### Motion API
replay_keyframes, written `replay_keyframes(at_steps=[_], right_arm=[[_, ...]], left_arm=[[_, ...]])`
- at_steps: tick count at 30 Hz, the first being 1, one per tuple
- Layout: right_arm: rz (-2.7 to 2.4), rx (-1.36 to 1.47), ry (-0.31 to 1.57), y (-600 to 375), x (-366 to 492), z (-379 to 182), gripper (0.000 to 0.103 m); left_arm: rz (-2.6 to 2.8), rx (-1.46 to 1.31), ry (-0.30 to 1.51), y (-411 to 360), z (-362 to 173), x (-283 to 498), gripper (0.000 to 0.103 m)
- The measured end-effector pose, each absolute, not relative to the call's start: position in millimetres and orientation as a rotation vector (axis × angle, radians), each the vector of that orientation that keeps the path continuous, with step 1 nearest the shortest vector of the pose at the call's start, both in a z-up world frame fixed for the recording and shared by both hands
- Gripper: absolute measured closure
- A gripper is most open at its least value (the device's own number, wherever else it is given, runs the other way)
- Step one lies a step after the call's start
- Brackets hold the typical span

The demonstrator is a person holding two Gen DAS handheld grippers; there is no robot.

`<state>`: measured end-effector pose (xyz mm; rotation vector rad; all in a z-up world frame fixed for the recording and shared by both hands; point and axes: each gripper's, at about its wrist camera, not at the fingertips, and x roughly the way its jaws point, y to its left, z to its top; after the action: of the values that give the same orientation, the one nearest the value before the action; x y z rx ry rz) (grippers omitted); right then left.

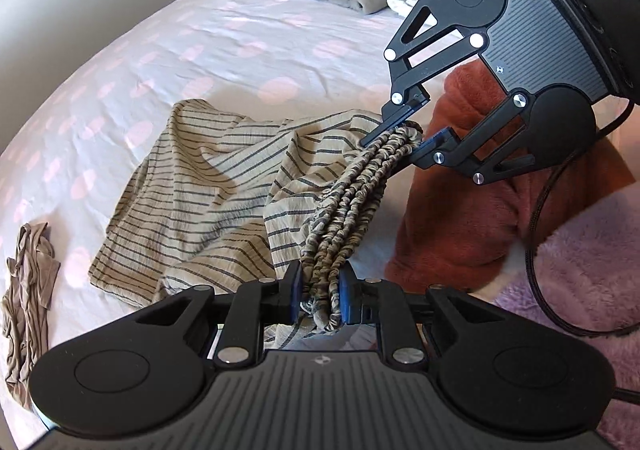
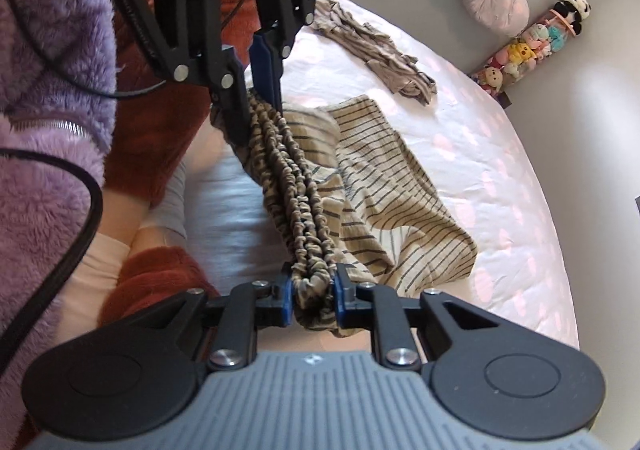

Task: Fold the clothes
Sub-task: 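Lift the waistband with both tools and fold the pants in half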

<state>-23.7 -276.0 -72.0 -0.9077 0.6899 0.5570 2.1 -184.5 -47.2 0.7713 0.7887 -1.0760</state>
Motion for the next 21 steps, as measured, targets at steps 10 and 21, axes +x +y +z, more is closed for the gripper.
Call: replay_keyframes(at_steps=[10,21], right_arm=[[0.504,-0.782,0.623,-287.2,59.7,-39.4,0.082],[0.478,-0.637,0.674,-287.4,206.2,-54.1,0.081]], left_arm=[[-1.011,0.737,0.763,-187.7,-6.2,79.3,0.086],[-0.875,0.684,0.851,-204.1,-26.4,219.7,0.084]])
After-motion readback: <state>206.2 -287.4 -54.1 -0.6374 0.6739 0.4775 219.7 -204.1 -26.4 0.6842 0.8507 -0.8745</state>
